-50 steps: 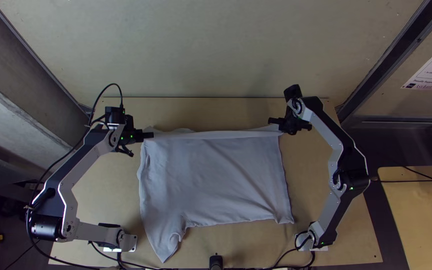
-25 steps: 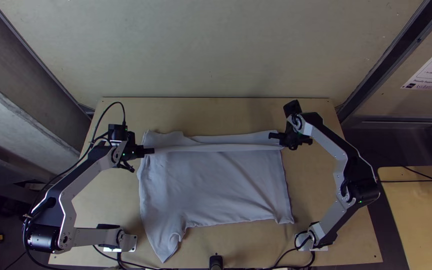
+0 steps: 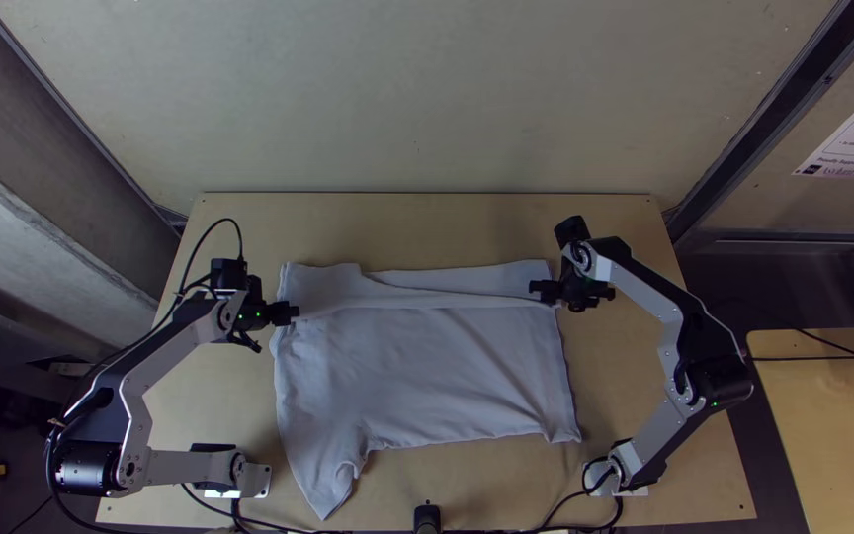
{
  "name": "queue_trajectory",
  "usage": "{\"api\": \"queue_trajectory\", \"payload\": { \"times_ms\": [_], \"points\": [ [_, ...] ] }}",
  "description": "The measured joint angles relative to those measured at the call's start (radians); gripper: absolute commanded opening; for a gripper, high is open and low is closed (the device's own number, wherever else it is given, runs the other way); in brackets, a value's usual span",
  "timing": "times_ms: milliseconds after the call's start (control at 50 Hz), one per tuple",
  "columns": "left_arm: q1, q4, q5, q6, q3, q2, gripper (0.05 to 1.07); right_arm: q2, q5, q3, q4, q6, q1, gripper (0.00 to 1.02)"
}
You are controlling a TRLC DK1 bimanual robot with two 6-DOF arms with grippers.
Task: Fold the t-shirt
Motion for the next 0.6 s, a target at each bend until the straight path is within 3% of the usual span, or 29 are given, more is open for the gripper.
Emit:
{"api": "queue_trajectory", "payload": {
  "times_ms": [340, 480, 600],
  "points": [
    [0.016, -0.192, 0.107, 0.000, 0.168, -0.140, 1.02, -0.308, 0.000, -0.040, -0.021, -0.017, -0.014, 0.99],
    [0.003, -0.277, 0.107, 0.012, 0.188, -0.231, 1.02, -0.402, 0.001, -0.039, -0.071, 0.013, -0.014, 0.99],
    [-0.036, -0.438, 0.107, 0.026, 0.214, -0.274, 1.02, -0.428, 0.001, -0.037, -0.134, 0.043, -0.018, 0.99]
  ]
}}
